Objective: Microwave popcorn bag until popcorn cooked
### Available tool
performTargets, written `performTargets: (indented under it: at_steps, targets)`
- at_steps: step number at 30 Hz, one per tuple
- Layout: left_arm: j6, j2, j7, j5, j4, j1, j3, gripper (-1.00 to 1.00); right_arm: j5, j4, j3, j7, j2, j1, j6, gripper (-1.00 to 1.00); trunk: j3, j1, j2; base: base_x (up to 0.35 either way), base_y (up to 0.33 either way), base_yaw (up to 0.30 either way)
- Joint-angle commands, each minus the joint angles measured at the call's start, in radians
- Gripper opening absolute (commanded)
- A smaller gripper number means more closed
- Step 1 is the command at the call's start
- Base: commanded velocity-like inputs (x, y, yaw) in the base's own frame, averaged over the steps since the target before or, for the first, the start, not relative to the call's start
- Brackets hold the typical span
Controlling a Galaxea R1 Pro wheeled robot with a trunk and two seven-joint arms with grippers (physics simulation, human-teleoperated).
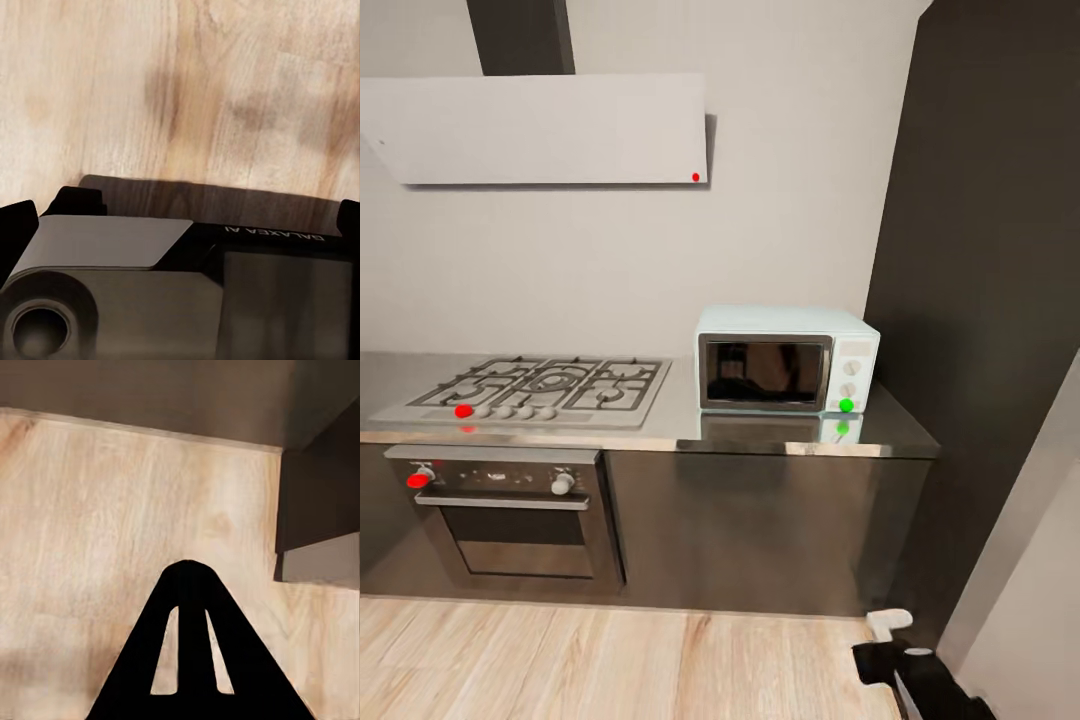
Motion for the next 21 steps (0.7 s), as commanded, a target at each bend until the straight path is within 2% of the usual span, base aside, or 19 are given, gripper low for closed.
performTargets:
  at_steps: [1, 2, 4, 6, 8, 11, 14, 18, 19, 21]
  targets:
    - [-0.003, 0.000, 0.002, 0.008, 0.001, -0.001, -0.009, 1.00, 0.012, 0.153, -0.009, 0.011, -0.006, -0.001, -0.057, -1.00, -0.001, 0.000, -0.001, 0.000, 0.000, 0.000]
    - [-0.003, 0.000, 0.003, 0.008, 0.001, -0.001, -0.009, 1.00, 0.012, 0.211, -0.009, 0.009, -0.008, -0.001, -0.087, -1.00, -0.001, 0.000, -0.001, 0.000, 0.000, 0.000]
    - [-0.003, 0.000, 0.002, 0.008, 0.001, -0.001, -0.009, 1.00, 0.014, 0.395, -0.009, -0.001, -0.016, -0.001, -0.195, -1.00, -0.001, 0.000, -0.001, 0.000, 0.000, 0.000]
    - [-0.003, 0.000, 0.002, 0.007, 0.001, -0.001, -0.009, 1.00, 0.013, 0.491, -0.007, -0.005, -0.044, 0.009, -0.270, -1.00, -0.001, 0.000, -0.001, 0.000, 0.000, 0.000]
    - [-0.003, -0.001, 0.002, 0.007, 0.001, -0.001, -0.009, 1.00, 0.009, 0.514, -0.008, -0.006, -0.081, 0.082, -0.307, -1.00, -0.001, 0.000, -0.001, 0.000, 0.000, 0.000]
    - [-0.003, 0.000, 0.006, 0.008, 0.001, -0.001, -0.009, 1.00, 0.003, 0.523, -0.013, -0.008, -0.114, 0.188, -0.366, -1.00, -0.001, 0.000, -0.001, 0.000, 0.000, 0.000]
    - [-0.003, 0.000, 0.008, 0.008, 0.001, -0.001, -0.009, 1.00, 0.001, 0.523, -0.014, -0.008, -0.122, 0.248, -0.380, -1.00, -0.001, 0.000, -0.001, 0.000, 0.000, 0.000]
    - [-0.003, 0.000, 0.008, 0.008, 0.001, -0.001, -0.009, 1.00, -0.009, 0.524, -0.018, -0.008, -0.119, 0.343, -0.437, -1.00, -0.001, 0.000, -0.001, 0.000, 0.000, 0.000]
    - [-0.003, 0.133, 0.011, -0.012, -0.013, -0.001, -0.016, 1.00, -0.097, 0.511, -0.013, -0.040, -0.026, 0.362, -0.439, -1.00, -0.001, 0.000, -0.001, 0.000, 0.000, 0.000]
    - [-0.004, 0.133, 0.011, -0.012, -0.013, -0.001, -0.016, 1.00, -0.097, 0.511, -0.013, -0.040, -0.026, 0.362, -0.439, -1.00, -0.001, 0.000, -0.001, 0.000, 0.000, 0.000]
